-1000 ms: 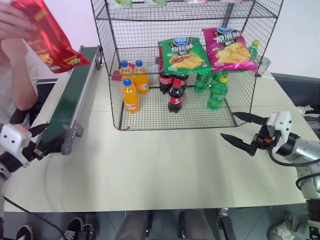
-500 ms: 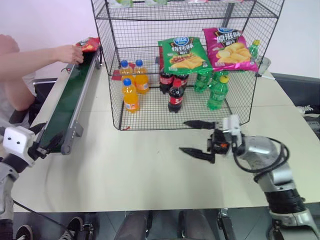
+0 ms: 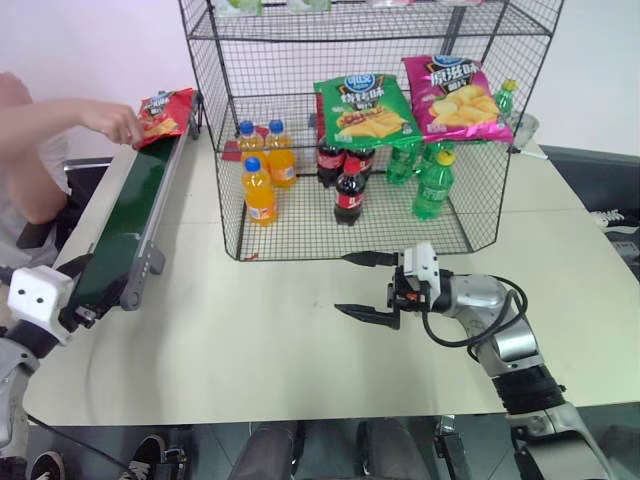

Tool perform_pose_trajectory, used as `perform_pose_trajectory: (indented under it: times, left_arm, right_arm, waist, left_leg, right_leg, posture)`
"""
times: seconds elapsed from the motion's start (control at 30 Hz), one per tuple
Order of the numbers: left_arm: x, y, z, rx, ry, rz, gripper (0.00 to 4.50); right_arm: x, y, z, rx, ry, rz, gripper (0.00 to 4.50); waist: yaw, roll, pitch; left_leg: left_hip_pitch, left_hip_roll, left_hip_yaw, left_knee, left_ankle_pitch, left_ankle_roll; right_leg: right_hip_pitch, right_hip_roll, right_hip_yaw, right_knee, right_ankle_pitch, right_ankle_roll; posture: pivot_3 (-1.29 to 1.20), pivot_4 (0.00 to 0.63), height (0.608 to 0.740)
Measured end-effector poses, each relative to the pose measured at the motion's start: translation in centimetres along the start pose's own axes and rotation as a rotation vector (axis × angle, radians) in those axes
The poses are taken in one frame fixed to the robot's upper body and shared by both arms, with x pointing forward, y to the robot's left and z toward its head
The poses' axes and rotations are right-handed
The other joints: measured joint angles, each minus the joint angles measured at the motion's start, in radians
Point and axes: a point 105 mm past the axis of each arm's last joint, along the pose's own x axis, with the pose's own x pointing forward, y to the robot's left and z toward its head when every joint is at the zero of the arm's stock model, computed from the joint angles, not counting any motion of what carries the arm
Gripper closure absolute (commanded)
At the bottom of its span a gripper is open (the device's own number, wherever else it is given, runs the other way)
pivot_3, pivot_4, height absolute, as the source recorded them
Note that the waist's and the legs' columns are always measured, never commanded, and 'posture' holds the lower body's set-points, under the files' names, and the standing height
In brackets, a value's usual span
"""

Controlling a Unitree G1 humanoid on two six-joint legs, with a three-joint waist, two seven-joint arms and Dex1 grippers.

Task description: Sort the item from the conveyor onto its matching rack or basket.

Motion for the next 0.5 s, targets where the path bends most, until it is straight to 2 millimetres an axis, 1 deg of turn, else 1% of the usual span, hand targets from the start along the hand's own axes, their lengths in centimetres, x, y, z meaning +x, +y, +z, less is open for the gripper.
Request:
perform_pose_trajectory:
  times: [0.2,0.23,0.3,0.37,0.43,0.5]
  left_arm:
    - [-0.2,0.1,0.1,0.081,-0.012,0.001,1.24]
    - [-0.3,0.2,0.1,0.123,-0.010,-0.006,1.24]
    - [-1.0,0.3,0.0,0.272,0.017,-0.022,1.24]
    - [-1.9,0.8,-0.2,0.468,0.054,-0.017,1.24]
    - [-3.0,1.5,-0.8,0.565,0.092,0.016,1.24]
    - [-3.9,1.6,-1.5,0.615,0.125,0.032,1.24]
  right_arm:
    - [0.2,-0.3,-0.1,-0.012,0.013,-0.029,0.00]
    - [0.2,-0.4,-0.1,-0.013,0.013,-0.032,0.00]
    - [0.2,-0.4,-0.1,-0.012,0.013,-0.036,0.00]
    - [0.2,-0.5,-0.1,-0.010,0.012,-0.041,0.00]
    - [0.2,-0.5,-0.1,-0.010,0.013,-0.046,0.00]
    - [0.2,-0.5,-0.1,-0.010,0.013,-0.047,0.00]
  waist:
    - [0.000,0.000,0.000]
    - [0.000,0.000,0.000]
    - [-0.003,0.000,0.000]
    - [-0.003,0.000,0.000]
    - [-0.001,0.000,0.000]
    - [0.000,0.000,0.000]
  left_leg:
    - [0.000,0.000,0.000,0.000,0.000,0.000]
    - [0.000,0.000,0.000,0.000,0.000,0.000]
    - [0.000,0.000,0.000,-0.001,0.000,0.000]
    - [0.000,0.000,0.001,-0.003,0.000,0.000]
    - [0.000,0.000,0.001,-0.003,0.000,0.000]
    - [0.000,0.000,0.001,-0.004,0.000,0.000]
  right_leg:
    - [0.000,0.000,0.000,0.000,0.000,0.000]
    - [0.000,0.000,0.000,0.000,0.000,0.000]
    - [0.000,0.000,0.000,-0.001,0.000,0.000]
    - [-0.001,0.000,0.001,-0.001,0.000,0.000]
    - [-0.002,0.000,0.002,-0.001,0.000,0.000]
    - [-0.002,0.000,0.002,-0.001,0.000,0.000]
  posture:
    - [0.00,0.150,0.740]
    - [0.00,0.150,0.740]
    - [0.00,0.150,0.740]
    - [0.00,0.150,0.740]
    - [0.00,0.150,0.740]
    - [0.00,0.150,0.740]
